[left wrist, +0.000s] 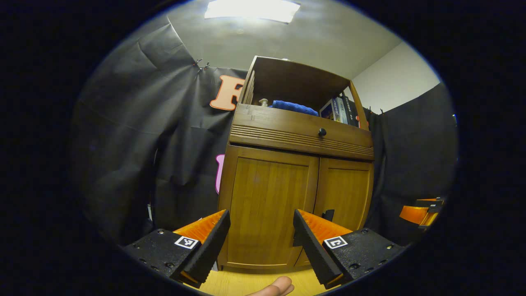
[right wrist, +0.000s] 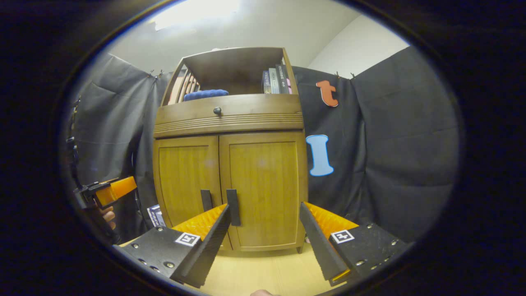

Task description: Open the right door of the double-door shoe cabinet with the right hand, and open the left door with the left hand.

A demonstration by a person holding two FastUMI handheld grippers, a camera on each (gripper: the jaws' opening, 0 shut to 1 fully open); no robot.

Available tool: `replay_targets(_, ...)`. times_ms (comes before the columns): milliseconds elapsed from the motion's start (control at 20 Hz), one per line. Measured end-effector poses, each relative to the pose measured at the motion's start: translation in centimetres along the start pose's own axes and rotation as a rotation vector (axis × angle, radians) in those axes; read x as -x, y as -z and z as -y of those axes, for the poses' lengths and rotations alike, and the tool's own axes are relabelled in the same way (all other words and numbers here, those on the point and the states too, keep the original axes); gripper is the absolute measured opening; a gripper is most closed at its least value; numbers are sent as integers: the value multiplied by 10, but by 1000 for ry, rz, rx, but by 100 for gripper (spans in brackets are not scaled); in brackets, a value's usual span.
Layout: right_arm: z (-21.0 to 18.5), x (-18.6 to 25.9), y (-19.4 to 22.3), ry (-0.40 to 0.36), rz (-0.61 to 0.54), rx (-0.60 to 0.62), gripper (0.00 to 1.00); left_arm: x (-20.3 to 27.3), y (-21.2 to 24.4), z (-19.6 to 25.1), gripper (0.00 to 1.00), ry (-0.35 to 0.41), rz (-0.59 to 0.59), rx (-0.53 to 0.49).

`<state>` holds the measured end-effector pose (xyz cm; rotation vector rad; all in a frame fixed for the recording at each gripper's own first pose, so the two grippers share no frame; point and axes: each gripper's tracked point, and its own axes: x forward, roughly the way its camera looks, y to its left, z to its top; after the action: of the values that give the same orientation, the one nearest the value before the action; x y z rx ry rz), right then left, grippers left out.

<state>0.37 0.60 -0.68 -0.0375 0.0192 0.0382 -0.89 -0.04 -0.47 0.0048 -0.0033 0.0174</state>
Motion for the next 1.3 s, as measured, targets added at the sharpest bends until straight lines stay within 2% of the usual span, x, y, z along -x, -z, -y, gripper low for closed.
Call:
replay_targets(250,-1,-24,9,-10,-1,13,100,-7,11,5,95,32,-38,-3)
replay_targets(600,-8,-97,22,-14,4,33,100,-10,15,11,95,54,-48,-26)
replay_targets(650,-16,-108,28,-29,-9,15,96,-10,14,10,95,53,-47,-26)
replay_targets(700,-24,-119,33,-49,-26,-3,100,-10,13,7,95,49,-43,-25)
replay_targets(800,-41,-136,44,-87,-60,-37,100,-11,10,4,92,49,-36,-12)
replay_targets(900,-58,-152,51,-115,-66,-37,96,-12,10,11,95,92,-37,19)
replay_targets(1000,-71,-165,60,-121,-70,-25,100,-11,11,11,95,106,-50,33)
replay_targets(1050,-78,-170,67,-122,-78,-18,100,-11,11,8,92,101,-54,34)
replay_targets(1100,-84,-177,71,-129,-88,-8,96,-13,11,8,95,99,-55,31)
replay_targets(1200,-94,-192,77,-140,-102,-13,100,-15,11,6,95,91,-55,36)
replay_targets(1250,-99,-198,83,-147,-119,-27,96,-16,12,5,95,93,-58,35)
replay_targets(1300,-103,-203,88,-150,-138,-30,100,-17,13,7,95,96,-62,25)
